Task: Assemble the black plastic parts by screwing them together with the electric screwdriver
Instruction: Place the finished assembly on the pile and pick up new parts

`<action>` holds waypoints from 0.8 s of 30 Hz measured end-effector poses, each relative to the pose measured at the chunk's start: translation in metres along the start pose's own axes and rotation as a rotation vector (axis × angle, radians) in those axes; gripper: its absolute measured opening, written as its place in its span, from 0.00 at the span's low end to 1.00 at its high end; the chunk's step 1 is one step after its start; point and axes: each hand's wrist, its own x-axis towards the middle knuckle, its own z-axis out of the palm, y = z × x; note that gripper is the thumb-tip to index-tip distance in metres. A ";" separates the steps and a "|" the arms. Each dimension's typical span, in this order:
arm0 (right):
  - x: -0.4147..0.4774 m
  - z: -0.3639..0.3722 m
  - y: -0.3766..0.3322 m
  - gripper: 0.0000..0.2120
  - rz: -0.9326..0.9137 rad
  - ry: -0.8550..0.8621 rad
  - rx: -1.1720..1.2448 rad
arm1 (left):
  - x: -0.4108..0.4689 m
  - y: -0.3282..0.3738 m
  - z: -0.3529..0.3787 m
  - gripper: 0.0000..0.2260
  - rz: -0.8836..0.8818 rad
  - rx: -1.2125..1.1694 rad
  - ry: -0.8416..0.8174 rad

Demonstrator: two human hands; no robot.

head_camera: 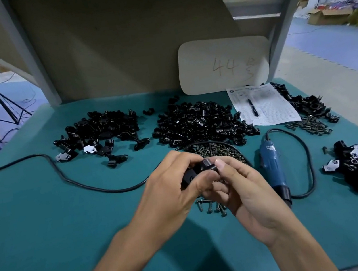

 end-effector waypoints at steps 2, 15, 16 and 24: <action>-0.002 0.005 0.000 0.08 0.006 0.011 0.041 | 0.001 0.001 -0.001 0.18 0.007 0.006 0.003; -0.007 0.013 0.002 0.09 -0.075 -0.024 0.052 | 0.004 0.009 -0.009 0.14 0.060 -0.128 0.101; -0.007 0.013 0.002 0.10 -0.080 -0.029 0.055 | 0.005 0.009 -0.010 0.14 0.065 -0.109 0.090; -0.009 0.010 0.002 0.16 -0.093 -0.031 0.062 | 0.006 0.009 -0.014 0.14 0.063 -0.132 -0.029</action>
